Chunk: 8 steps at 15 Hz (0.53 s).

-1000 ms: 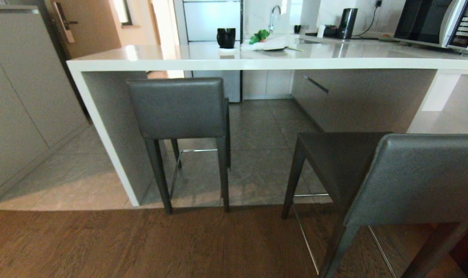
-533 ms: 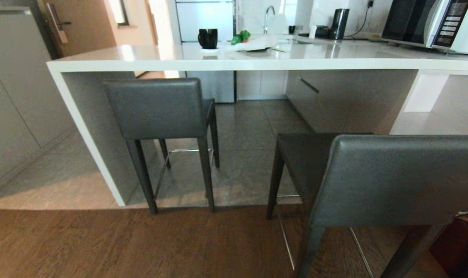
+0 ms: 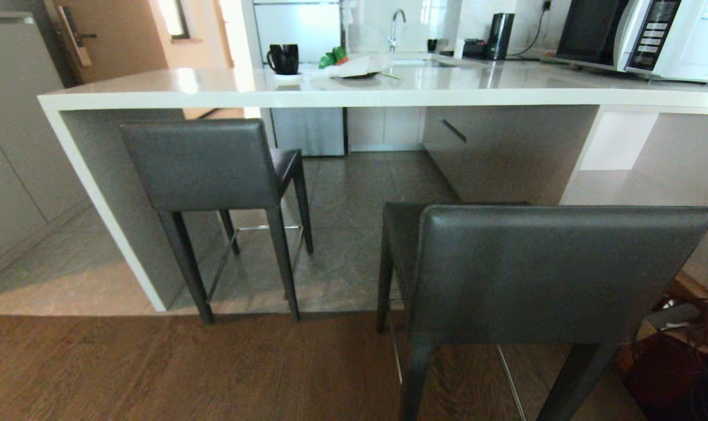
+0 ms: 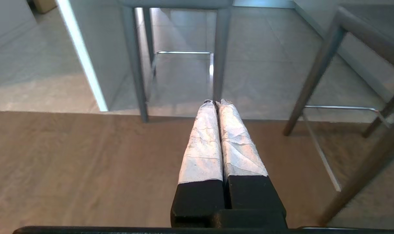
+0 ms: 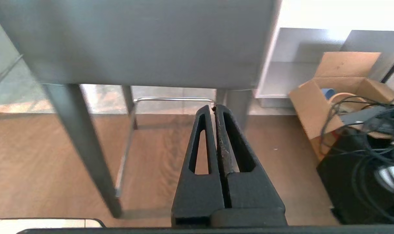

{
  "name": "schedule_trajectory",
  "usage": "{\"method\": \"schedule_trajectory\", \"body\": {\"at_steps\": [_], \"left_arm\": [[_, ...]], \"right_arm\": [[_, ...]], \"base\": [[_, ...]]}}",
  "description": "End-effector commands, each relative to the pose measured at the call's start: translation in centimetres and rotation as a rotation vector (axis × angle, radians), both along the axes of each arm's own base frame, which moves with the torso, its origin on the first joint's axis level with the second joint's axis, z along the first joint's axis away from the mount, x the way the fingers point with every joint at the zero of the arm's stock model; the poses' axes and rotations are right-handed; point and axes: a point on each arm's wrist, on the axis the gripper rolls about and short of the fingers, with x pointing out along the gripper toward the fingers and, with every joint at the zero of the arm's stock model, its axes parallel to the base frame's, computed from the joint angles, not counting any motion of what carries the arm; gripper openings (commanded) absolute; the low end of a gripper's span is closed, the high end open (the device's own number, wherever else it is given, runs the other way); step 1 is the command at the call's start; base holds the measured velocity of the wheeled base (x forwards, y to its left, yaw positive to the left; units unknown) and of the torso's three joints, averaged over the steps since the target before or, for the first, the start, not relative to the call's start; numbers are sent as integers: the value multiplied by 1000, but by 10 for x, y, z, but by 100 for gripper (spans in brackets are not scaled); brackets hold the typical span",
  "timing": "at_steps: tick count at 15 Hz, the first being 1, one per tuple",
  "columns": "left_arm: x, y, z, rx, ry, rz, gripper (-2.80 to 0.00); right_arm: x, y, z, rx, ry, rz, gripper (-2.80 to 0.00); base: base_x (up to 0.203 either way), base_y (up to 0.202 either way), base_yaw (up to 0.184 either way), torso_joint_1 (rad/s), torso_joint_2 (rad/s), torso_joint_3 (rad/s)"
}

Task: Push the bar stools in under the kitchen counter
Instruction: Push the gray chair back under the dining table

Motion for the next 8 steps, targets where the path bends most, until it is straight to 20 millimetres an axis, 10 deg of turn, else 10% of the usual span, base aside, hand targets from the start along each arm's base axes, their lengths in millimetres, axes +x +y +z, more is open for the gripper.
{"method": "schedule_trajectory", "body": {"at_steps": [1, 8], "left_arm": [[0, 0, 0, 0, 1, 1, -280], [0, 0, 0, 0, 2, 1, -280]], "right_arm": [[0, 0, 0, -1, 2, 1, -280], [0, 0, 0, -1, 0, 1, -280]], "base": [[0, -197, 3, 5, -2, 0], [0, -194, 2, 1, 2, 3]]}}
